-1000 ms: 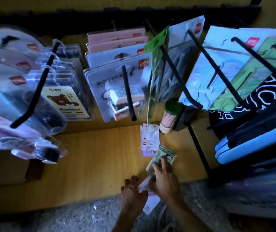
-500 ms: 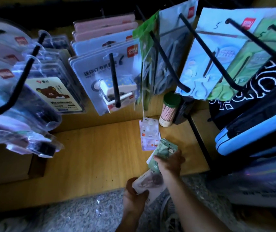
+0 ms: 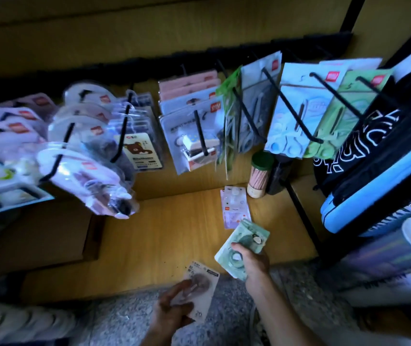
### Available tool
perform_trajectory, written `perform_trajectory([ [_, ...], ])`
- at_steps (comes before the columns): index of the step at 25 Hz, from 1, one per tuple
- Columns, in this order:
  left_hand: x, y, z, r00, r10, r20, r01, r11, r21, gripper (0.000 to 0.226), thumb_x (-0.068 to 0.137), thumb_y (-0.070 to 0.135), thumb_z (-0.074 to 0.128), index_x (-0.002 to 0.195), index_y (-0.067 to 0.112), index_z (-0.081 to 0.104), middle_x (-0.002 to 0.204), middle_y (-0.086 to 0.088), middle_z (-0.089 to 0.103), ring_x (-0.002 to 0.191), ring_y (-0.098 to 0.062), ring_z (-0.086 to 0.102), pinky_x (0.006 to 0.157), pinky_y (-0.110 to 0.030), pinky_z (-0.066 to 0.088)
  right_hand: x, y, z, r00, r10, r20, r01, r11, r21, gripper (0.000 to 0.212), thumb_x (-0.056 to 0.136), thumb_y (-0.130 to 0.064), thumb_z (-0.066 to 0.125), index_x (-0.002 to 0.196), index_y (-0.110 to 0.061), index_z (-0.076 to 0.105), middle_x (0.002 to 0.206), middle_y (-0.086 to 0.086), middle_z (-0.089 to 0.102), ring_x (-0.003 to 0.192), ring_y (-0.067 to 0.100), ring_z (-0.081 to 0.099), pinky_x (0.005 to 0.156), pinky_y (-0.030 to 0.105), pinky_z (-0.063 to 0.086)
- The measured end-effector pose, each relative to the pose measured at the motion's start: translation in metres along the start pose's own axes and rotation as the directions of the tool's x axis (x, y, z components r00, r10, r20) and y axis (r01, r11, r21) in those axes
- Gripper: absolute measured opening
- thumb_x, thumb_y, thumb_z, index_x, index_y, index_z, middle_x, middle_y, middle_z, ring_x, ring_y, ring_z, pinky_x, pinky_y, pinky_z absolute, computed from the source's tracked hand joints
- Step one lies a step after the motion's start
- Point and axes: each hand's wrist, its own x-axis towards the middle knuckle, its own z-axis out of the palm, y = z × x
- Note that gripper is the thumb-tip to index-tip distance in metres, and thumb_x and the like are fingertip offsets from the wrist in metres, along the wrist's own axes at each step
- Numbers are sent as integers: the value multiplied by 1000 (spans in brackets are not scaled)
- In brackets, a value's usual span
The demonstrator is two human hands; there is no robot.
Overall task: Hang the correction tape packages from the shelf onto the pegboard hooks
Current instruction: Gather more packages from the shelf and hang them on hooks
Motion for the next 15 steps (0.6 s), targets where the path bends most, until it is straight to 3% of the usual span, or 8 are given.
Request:
perform_trajectory([
  [3,-28,38,-12,993,92,-68,-82,987,134,53,83,-22,48,72,19,78,73,-13,70,47,-12,62,42,-24,52,-61,-6,-1,984,-74,160,73,997,14,65,46,-17,85,107,-5,67,96,13,76,66,23,70,57,32,56],
  [5,-58,69,-27,989,146,-6,-141,965,220,61,82,-22,42,58,21,78,67,-8,73,40,-9,59,40,-21,49,-109,-17,-5,954,-115,277,119,993,4,61,46,-17,83,105,-6,67,98,16,76,73,25,72,62,38,58],
  [7,-91,94,-43,981,166,96,-189,923,334,56,82,-15,47,58,24,79,65,-1,72,43,-8,54,43,-19,41,-154,-30,-13,904,-123,409,135,991,0,51,52,-14,82,101,-8,71,100,16,76,83,30,72,74,45,58],
  [10,-147,113,-63,961,146,237,-223,912,345,13,76,24,69,76,21,82,72,-7,74,66,-16,66,66,-30,49,-210,-48,-20,813,-174,556,180,983,44,37,67,-3,78,103,-8,71,96,13,77,79,26,72,73,39,58],
  [12,-177,117,-75,945,157,286,-232,940,251,36,77,42,75,87,9,80,86,-17,76,77,-24,71,73,-33,54,-250,-58,-22,750,-215,625,199,975,97,34,74,3,72,107,-8,69,98,13,76,81,26,72,73,36,58],
  [15,-217,137,-83,906,283,315,-320,945,71,47,74,40,75,92,-3,76,91,-20,76,80,-28,73,72,-34,59,-304,-83,-18,634,-296,714,282,949,143,46,69,-2,75,112,-13,66,106,14,75,95,32,72,79,44,59],
])
